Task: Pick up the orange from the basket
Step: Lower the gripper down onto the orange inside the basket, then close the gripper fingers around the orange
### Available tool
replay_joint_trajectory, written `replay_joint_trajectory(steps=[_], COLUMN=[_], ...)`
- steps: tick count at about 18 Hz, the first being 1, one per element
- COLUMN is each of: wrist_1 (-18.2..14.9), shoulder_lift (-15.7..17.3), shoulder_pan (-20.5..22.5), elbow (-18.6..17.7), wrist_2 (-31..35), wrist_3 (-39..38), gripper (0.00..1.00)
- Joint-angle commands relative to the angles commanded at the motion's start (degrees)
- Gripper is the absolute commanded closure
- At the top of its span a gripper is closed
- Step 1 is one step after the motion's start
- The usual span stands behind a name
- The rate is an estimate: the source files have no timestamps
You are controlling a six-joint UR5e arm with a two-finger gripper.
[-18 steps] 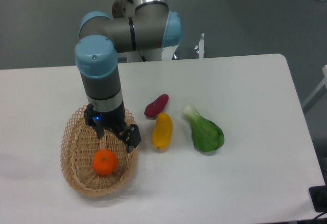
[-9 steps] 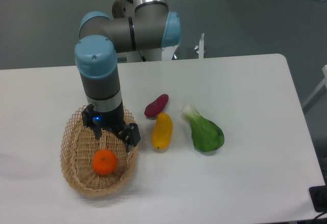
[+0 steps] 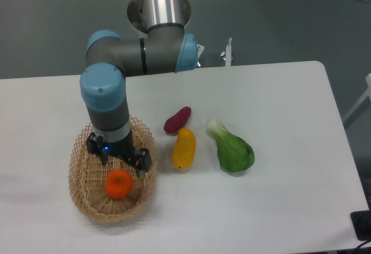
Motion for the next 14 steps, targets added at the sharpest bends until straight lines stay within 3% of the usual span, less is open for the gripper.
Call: replay_joint_trajectory(steps=[6,14], wrist_1=[1.84,2.99], shoulder_lift=[-3.43,-4.75], shoulder_pan=[-1.5,-2.03], elbow=[-0.08,-0.17], wrist_2=[0.53,1.23], wrist_3=[-1.07,-0.81], gripper=[0.0,0.0])
